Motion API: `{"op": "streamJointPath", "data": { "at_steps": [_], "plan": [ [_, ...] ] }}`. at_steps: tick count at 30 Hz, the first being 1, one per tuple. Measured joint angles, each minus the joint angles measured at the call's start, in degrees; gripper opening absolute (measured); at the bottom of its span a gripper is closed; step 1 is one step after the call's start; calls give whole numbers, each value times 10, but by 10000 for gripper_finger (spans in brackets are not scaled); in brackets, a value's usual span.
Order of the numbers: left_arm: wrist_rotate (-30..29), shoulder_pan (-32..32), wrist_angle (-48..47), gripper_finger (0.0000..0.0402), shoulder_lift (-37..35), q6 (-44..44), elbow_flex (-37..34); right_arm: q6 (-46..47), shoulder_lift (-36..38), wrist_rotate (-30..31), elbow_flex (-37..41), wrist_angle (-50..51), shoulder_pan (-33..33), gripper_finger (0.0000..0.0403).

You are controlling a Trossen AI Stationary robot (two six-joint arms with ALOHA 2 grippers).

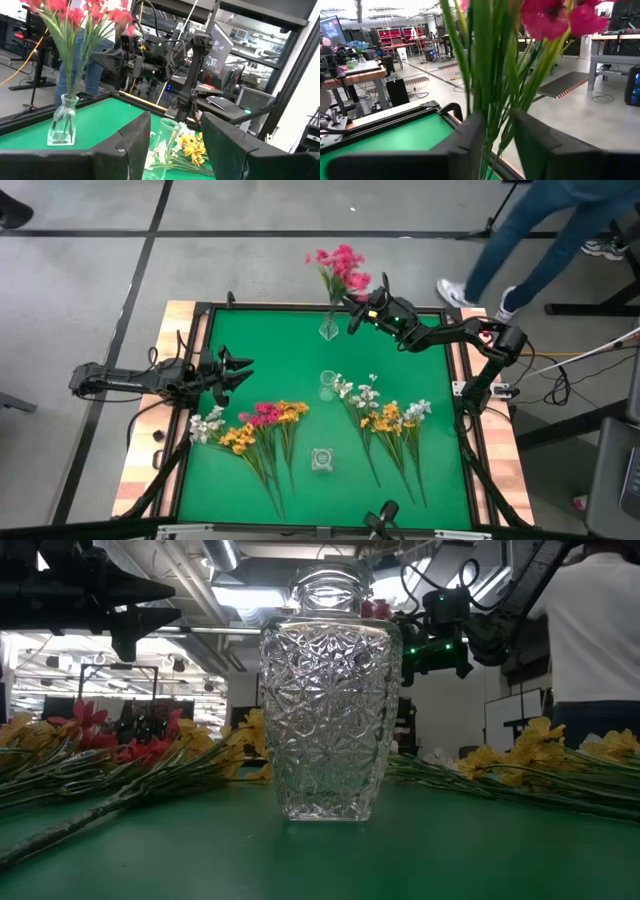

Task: Sort flowers into vase by color
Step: Put the right pink flowers into the top transparent vase, then put the pink flowers into the top transparent vase

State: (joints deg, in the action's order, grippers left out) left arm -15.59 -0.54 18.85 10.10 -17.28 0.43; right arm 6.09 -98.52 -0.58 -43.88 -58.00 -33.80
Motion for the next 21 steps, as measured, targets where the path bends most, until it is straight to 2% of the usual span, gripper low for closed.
{"op": "streamJointPath", "data": {
  "at_steps": [5,10,18,21],
  "plan": [
    [0,0,0,172,0,0,0,1,0,0,0,7,0,148],
    [0,0,0,172,0,0,0,15,13,-1,0,62,0,168],
    [1,0,6,172,0,-4,0,32,74,-42,0,162,1,178],
    [28,0,10,172,0,-6,0,31,104,-49,0,226,1,178]
  ]
}}
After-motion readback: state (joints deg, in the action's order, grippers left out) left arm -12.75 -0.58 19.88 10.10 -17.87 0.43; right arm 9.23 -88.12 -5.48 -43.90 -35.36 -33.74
